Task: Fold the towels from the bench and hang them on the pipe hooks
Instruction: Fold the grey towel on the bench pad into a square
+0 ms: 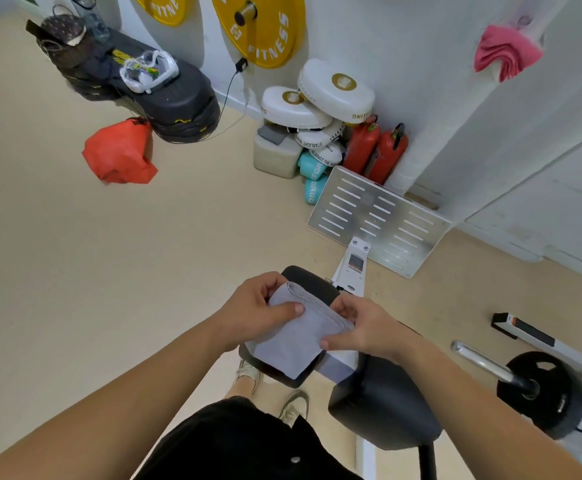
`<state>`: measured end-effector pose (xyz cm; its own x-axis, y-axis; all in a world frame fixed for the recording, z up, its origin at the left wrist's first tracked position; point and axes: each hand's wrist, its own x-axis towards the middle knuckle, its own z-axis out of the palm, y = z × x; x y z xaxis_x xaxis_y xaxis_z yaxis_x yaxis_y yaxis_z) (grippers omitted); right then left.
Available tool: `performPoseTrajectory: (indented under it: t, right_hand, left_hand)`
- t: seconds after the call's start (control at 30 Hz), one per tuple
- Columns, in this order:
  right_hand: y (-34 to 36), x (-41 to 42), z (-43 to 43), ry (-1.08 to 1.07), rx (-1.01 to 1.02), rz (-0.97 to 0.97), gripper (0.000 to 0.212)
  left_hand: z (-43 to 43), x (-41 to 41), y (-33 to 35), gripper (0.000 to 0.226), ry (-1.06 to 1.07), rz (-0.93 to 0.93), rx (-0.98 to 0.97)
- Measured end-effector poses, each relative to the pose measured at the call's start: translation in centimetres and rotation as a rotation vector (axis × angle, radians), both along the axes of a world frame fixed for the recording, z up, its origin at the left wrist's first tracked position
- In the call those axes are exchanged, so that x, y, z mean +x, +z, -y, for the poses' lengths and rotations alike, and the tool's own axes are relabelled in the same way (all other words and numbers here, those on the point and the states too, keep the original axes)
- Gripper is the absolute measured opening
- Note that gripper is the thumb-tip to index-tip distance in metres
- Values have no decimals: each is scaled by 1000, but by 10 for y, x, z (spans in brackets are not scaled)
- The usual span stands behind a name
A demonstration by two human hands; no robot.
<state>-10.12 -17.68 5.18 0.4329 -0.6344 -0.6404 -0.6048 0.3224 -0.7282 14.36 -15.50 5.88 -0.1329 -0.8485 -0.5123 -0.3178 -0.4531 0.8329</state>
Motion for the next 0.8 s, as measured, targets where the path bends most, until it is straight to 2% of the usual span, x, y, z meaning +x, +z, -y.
performPoseTrajectory:
  t: [0.13, 0.23, 0.33, 0.4, 0.53, 0.67, 0.8]
  right_hand:
    - [-9, 11, -8, -232, 126, 126, 41]
    - [-22, 24, -15, -434, 140, 161, 44]
    - [-37, 36, -17, -527, 87, 78, 44]
    - [-49, 44, -18, -551, 26, -41, 44]
    - [-70, 58, -22, -462, -45, -191, 53]
    - [-81, 66, -36, -95, -270, -397, 63]
    - [-94, 69, -49, 187, -294, -483, 73]
  left_hand:
    - [0, 3, -5, 25, 118, -29, 69]
    - [5, 14, -17, 39, 137, -44, 208]
    - [1, 30, -39, 42, 21, 44, 430]
    - [-4, 36, -55, 37, 35, 58, 467]
    - [2, 36, -73, 38, 89, 126, 329]
    - [5, 31, -80, 53, 118, 209, 288]
    - [-11, 29, -85, 50, 204, 139, 321]
